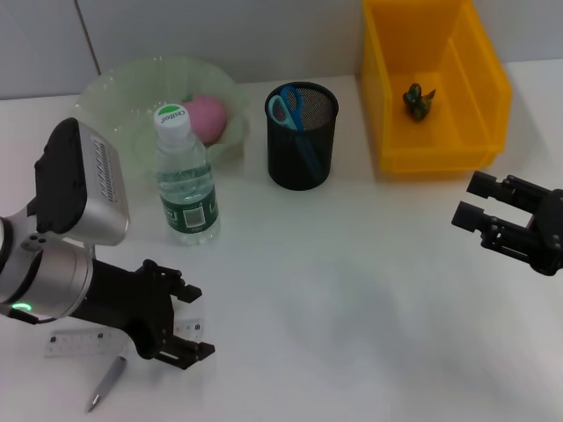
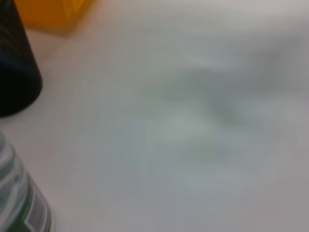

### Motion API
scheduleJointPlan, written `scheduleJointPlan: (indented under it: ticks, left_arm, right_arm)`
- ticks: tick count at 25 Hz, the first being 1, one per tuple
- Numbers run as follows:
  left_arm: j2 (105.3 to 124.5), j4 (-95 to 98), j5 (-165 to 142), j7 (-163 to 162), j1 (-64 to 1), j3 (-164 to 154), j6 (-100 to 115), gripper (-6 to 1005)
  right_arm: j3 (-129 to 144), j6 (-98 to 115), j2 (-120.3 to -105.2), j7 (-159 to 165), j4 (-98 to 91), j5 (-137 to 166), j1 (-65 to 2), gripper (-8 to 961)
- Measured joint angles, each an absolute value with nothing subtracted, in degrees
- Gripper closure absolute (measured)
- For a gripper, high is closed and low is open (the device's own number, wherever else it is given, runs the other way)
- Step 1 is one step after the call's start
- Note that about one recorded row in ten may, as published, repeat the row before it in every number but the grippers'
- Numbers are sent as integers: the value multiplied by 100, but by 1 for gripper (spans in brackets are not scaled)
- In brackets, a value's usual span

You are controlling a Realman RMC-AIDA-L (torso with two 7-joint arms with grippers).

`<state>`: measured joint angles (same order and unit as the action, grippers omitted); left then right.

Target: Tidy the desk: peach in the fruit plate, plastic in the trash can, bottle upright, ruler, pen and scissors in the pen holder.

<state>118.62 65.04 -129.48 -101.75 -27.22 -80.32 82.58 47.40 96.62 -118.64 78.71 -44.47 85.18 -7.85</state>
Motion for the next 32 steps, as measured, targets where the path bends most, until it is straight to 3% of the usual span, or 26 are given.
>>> scheduleJointPlan:
  ticks: [24, 32]
  left_arm:
    - [11865, 6263, -13301, -10271, -2777, -8127, 8068, 198]
    - [11863, 6245, -13459, -10228, -2885, -8304, 8026, 412]
  right_arm:
    - [4684, 9668, -11856, 7906, -4447, 8657, -866, 270]
    - [4684, 9656, -11855, 7919, -4447, 8659, -888, 269]
